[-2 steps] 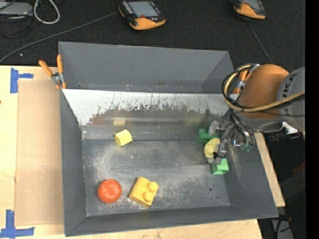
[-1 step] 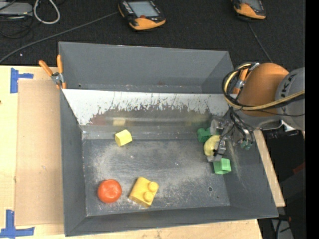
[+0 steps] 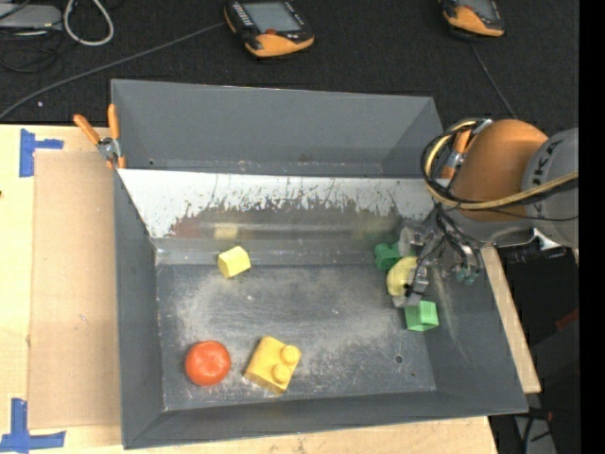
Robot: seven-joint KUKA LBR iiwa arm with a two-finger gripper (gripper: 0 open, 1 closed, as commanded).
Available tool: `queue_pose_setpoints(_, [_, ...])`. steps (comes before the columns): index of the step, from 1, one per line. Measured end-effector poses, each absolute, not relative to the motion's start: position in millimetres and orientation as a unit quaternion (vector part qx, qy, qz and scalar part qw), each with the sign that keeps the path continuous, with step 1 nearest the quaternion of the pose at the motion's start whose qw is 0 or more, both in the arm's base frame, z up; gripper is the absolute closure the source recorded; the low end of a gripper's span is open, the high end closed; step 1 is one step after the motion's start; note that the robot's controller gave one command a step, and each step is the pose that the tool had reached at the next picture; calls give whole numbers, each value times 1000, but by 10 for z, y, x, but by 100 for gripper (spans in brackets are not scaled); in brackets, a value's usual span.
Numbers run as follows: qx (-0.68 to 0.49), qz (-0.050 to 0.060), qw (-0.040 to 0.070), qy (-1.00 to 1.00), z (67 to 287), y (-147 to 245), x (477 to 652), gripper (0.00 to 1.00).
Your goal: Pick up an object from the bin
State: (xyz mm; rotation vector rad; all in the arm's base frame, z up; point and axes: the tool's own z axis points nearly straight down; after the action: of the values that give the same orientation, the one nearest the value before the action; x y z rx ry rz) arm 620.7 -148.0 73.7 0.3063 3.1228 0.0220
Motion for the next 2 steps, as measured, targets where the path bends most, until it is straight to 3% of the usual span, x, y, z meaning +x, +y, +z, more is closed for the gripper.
queue_pose_setpoints(1, [97, 7, -2, 995, 932, -1474, 6183, 100])
queue_pose_setpoints(2, [98, 5, 3, 995, 1285, -1497, 6198, 100])
